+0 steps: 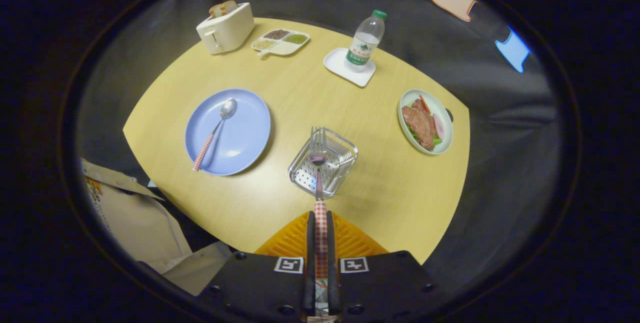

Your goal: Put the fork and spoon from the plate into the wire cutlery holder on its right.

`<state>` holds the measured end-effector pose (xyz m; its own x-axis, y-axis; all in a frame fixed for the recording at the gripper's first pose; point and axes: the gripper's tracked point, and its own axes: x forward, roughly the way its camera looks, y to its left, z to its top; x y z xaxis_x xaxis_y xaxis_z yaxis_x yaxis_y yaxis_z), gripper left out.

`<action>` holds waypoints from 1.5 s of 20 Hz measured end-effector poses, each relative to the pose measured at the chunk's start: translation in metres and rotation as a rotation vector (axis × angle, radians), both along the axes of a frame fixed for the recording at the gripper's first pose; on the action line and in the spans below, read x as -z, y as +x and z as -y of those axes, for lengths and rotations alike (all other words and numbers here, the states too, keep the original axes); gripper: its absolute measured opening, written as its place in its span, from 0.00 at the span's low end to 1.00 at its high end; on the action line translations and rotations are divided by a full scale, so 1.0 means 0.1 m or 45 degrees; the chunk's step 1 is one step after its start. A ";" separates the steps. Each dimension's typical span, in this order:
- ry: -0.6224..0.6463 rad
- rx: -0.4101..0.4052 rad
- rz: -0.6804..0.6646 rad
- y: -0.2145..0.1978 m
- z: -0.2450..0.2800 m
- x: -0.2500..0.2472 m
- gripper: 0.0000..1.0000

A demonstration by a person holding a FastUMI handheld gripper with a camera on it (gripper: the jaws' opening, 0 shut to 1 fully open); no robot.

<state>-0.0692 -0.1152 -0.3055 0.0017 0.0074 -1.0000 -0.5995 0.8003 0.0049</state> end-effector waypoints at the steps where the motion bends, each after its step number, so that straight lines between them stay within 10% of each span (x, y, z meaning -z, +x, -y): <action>1: -0.022 -0.015 -0.019 0.01 0.04 0.02 0.13; 30: -0.211 -0.075 -0.302 0.15 -0.12 0.62 0.16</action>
